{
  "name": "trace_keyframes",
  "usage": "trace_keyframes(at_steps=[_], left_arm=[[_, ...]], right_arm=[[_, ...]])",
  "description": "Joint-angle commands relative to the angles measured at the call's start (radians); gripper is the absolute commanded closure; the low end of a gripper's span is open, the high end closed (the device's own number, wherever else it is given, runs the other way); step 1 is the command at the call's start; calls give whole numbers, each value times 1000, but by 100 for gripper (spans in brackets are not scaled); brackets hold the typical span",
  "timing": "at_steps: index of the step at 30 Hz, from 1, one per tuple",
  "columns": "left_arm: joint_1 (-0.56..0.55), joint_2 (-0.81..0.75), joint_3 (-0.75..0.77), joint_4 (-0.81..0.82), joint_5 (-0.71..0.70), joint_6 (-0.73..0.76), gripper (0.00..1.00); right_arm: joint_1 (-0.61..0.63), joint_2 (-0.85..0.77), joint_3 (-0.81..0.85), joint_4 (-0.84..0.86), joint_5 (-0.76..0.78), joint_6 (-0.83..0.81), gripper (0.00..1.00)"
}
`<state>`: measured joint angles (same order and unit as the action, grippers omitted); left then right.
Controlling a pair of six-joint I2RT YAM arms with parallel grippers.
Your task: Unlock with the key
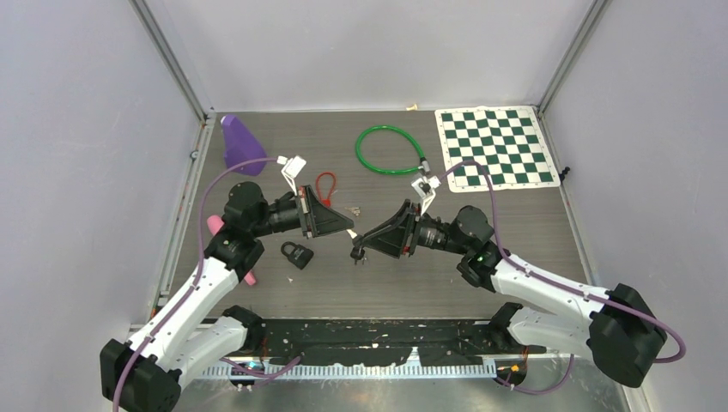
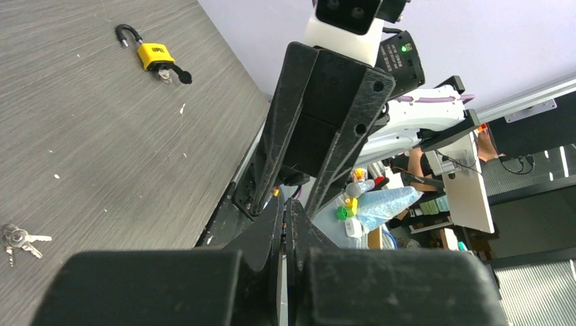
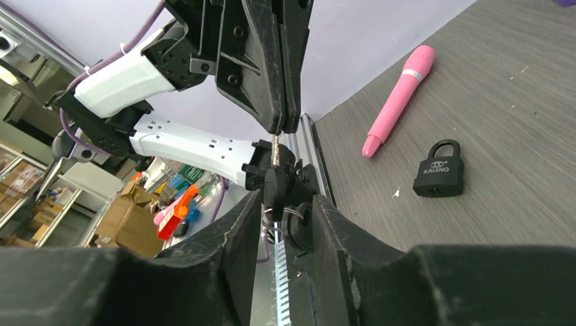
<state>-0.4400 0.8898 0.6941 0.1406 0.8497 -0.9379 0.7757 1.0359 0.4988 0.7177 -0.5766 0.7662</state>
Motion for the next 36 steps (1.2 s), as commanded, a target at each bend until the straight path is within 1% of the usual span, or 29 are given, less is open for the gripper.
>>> trace_keyframes(at_steps=[1,7,15,17,19,20,22,23,24,25,26,28,29,30,31,33,36], left_arm=[[3,-1,35,61,41,-37,100],[3,4,30,76,45,-53,100],[3,9,29,82,47,-62,100],[3,8,28,86,46,-67,100],[3,5,25,82,42,-68,100],[5,3,27,63,34,-63,100],[21,-4,34,5,12,-41,100],[38,-10,36,-35,1,-29,97],[59,-19,37,-82,-13,-19,91],[88,-29,38,-141,-29,-6,82],[121,-36,39,-206,-47,8,69],[182,-48,55,-388,-121,60,36],[205,-49,72,-496,-173,95,21],[221,-45,93,-611,-244,132,10],[230,-40,118,-712,-321,159,2],[237,-25,155,-876,-483,212,0],[243,7,194,-1042,-698,233,0]], right_arm=[[-1,23,41,89,-61,13,63],[-1,51,38,140,-78,39,72],[-2,84,34,209,-96,79,76],[-1,88,34,222,-96,83,80],[-1,91,32,231,-96,88,86],[-1,92,30,232,-96,89,91],[-1,92,25,231,-91,90,94],[-2,93,24,229,-88,91,94],[-3,93,21,225,-87,90,95],[-3,94,20,212,-85,84,95],[-3,94,18,206,-84,79,95],[-5,96,15,184,-80,67,95],[-7,96,15,169,-77,58,95],[-8,96,15,161,-76,54,95],[-11,97,15,143,-73,45,95],[-14,98,13,124,-69,31,95],[-20,103,8,111,-70,18,95]])
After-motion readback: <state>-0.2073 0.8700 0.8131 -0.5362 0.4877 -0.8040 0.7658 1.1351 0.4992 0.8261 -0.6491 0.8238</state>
